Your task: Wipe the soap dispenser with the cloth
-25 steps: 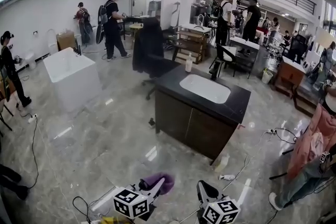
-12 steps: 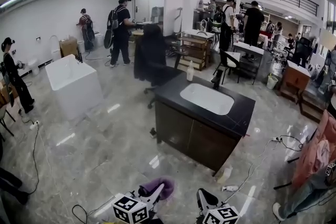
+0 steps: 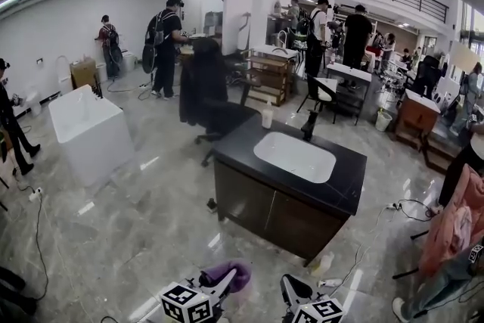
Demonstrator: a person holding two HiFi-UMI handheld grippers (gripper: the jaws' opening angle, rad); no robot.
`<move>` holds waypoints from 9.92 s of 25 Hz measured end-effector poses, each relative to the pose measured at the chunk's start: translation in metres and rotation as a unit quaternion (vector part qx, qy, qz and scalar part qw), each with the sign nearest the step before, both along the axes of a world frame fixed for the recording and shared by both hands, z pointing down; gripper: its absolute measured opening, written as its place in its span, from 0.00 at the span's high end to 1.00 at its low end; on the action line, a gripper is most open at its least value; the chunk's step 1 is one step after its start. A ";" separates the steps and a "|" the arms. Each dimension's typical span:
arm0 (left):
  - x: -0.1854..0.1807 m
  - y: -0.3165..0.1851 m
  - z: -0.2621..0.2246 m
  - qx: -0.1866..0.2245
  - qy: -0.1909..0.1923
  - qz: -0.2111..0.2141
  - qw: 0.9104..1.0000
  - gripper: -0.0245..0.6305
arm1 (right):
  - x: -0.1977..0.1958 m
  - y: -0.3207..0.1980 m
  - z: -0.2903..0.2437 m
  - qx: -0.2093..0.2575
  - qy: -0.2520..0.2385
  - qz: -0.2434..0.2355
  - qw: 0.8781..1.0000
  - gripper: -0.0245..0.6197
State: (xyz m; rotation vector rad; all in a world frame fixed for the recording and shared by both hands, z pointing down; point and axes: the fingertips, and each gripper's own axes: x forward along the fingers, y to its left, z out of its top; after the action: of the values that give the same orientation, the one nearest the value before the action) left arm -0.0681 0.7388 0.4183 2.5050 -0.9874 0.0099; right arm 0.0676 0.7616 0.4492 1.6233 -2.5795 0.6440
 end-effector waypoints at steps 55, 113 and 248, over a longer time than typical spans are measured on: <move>-0.069 -0.421 0.029 -0.030 -0.005 -0.029 0.999 0.87 | -0.082 -0.436 0.018 -0.017 0.017 -0.029 0.999 0.95; 0.014 -0.864 0.054 -0.042 -0.024 0.153 0.987 0.88 | -0.026 -0.813 0.041 -0.072 0.034 0.142 0.987 0.95; 0.170 -1.027 0.161 -0.154 -0.167 0.092 0.970 0.88 | 0.076 -1.100 0.004 0.064 0.024 -0.003 0.998 0.79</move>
State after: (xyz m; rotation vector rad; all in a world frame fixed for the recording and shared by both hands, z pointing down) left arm 0.1017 -0.2886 0.5792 2.3345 -0.7979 0.6127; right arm 0.1435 -0.3386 0.4531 1.6432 -2.6403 0.4430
